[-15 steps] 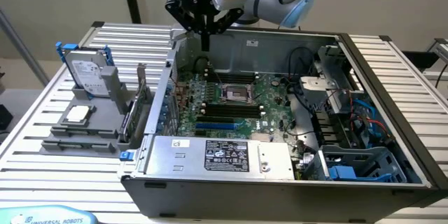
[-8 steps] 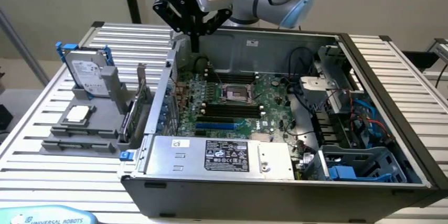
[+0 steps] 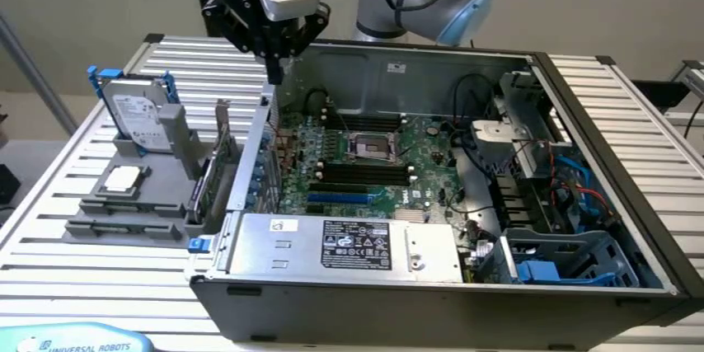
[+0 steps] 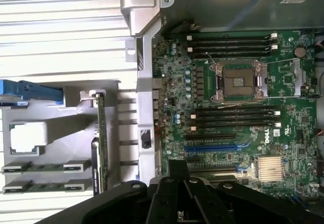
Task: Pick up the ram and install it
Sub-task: 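Reach for the ram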
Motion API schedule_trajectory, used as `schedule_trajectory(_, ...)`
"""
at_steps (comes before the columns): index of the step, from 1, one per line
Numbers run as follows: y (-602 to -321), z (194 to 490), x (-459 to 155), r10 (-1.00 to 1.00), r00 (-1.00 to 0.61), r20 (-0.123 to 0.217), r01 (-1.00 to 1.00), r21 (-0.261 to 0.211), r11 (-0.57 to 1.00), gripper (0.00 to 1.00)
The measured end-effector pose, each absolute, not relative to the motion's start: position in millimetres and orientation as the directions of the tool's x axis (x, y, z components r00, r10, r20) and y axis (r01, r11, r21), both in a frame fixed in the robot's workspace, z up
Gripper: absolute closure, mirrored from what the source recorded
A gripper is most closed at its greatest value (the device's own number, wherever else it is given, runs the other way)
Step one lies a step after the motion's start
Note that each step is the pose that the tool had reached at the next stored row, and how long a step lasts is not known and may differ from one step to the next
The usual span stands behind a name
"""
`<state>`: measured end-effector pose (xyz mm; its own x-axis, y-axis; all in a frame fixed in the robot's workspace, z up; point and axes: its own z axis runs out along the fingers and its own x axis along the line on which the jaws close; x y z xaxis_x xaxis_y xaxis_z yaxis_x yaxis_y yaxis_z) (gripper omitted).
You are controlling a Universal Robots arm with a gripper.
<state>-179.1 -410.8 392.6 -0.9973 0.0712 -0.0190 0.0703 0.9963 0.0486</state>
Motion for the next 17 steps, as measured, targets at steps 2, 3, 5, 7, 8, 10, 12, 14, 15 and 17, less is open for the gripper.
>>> schedule_trajectory(2,-412,393,-188,0.071,-0.997,-0.019,0.07,0.049,0.996,0.89)
schedule_trajectory(3,-413,393,-193,0.071,-0.997,-0.019,0.07,0.049,0.996,0.89)
schedule_trajectory(5,-415,392,-202,0.071,-0.997,-0.019,0.07,0.049,0.996,0.89)
schedule_trajectory(7,-416,392,-211,0.071,-0.997,-0.019,0.07,0.049,0.996,0.89)
schedule_trajectory(8,-417,392,-215,0.071,-0.997,-0.019,0.07,0.049,0.996,0.89)
schedule_trajectory(10,-418,392,-224,0.071,-0.997,-0.019,0.07,0.049,0.996,0.89)
schedule_trajectory(12,-420,392,-232,0.071,-0.997,-0.019,0.07,0.049,0.996,0.89)
schedule_trajectory(14,-421,392,-241,0.071,-0.997,-0.019,0.07,0.049,0.996,0.89)
schedule_trajectory(15,-422,392,-245,0.071,-0.997,-0.019,0.07,0.049,0.996,0.89)
schedule_trajectory(17,-424,392,-254,0.071,-0.997,-0.019,0.07,0.049,0.996,0.89)
